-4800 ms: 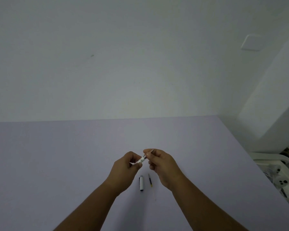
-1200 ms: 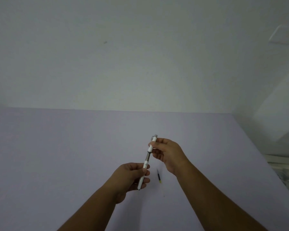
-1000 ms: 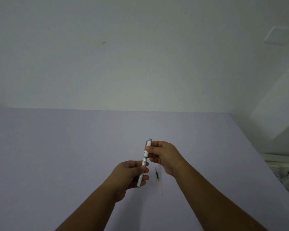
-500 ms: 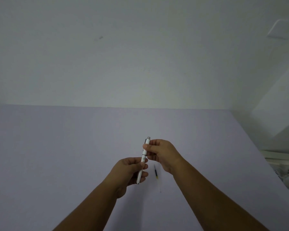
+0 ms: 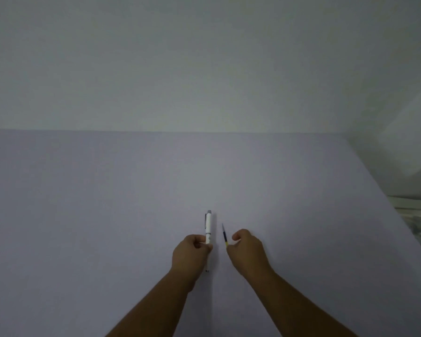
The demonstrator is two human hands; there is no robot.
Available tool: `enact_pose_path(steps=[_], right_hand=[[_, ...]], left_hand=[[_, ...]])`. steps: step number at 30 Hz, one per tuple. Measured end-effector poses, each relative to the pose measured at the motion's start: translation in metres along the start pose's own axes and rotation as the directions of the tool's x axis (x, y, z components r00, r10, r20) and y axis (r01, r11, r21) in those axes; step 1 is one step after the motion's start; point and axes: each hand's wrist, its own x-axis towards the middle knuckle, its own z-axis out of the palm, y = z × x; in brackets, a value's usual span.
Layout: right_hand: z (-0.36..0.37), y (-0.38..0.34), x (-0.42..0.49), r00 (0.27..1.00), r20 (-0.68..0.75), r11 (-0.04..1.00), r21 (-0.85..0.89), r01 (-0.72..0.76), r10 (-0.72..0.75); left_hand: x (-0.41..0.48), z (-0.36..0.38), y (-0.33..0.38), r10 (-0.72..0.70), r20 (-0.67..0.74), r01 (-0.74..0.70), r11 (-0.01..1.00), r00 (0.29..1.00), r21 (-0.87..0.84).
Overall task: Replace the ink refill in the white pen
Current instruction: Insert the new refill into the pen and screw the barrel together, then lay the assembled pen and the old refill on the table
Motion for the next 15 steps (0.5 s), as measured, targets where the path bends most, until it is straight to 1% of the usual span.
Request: enact_pose_path(steps=[6, 15], right_hand=[[0.01, 0.008, -0.002, 0.999, -0.026, 0.999, 0.003, 0.043, -0.043], [0.018, 0.008, -0.003, 0.996, -0.041, 0.996, -0.019, 0.084, -0.085]], left_hand=[[0.009, 0.012, -0.011, 0.015, -0.069, -0.012, 0.999, 0.998, 0.048], [0.018, 0.019, -0.016, 0.041, -0.092, -0.03, 0.993, 0.995, 0.118]])
